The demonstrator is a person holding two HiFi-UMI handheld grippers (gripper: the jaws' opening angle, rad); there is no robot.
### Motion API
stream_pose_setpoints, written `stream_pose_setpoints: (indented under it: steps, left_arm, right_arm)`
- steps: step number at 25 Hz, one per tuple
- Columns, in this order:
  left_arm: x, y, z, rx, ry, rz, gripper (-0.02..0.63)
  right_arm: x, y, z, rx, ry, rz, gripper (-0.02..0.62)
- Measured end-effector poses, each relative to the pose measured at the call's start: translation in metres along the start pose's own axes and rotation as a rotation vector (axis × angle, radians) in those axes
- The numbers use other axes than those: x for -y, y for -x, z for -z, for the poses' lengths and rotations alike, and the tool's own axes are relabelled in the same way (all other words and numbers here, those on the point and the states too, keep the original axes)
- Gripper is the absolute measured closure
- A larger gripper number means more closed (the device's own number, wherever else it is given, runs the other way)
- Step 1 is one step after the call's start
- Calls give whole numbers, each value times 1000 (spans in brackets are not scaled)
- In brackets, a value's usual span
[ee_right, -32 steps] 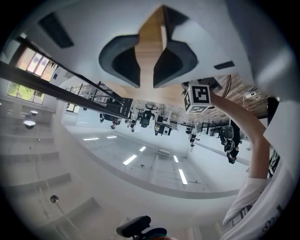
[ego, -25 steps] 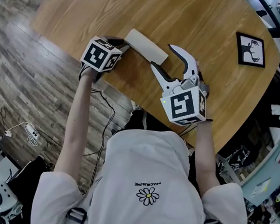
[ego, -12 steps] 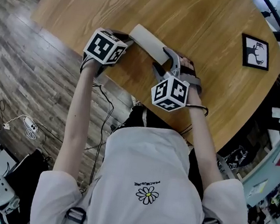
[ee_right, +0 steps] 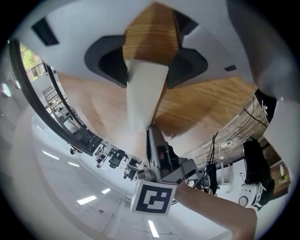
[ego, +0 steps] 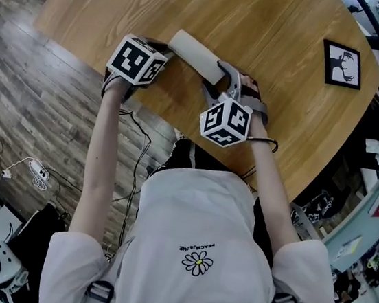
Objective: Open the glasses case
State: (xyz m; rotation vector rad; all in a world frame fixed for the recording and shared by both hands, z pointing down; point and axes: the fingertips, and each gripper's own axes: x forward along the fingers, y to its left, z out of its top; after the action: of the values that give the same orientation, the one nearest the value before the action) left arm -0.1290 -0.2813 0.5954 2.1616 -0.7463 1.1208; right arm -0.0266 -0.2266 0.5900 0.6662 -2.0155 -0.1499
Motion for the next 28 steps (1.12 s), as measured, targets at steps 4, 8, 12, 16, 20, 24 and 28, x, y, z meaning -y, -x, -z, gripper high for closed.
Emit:
stream_pose_setpoints:
  steps: [4, 8, 12, 16, 20, 24, 28]
  left_arm:
    - [0, 0, 0, -1, -5, -11, 509]
    - [0, 0, 1, 2, -8, -17, 511]
    - [1, 0, 0, 9, -11, -18, 511]
    - [1, 1, 1, 5, -17, -27, 512]
    - [1, -1, 0, 4, -15, -28, 512]
    - [0, -3, 0, 4, -13, -32, 512]
    - [0, -1, 0, 2, -18, -36, 512]
  right_arm:
    - [0, 0, 0, -5, -9, -5, 322]
    - [1, 1, 0, 1, -57, -57, 324]
    - [7, 5, -2, 23, -149, -127, 329]
    - [15, 10, -7, 51, -270, -216, 334]
    - [19, 11, -5, 49, -284, -251, 334]
    - [21, 12, -5, 43, -290, -249, 341]
    - [21, 16, -8, 43, -273, -222, 357]
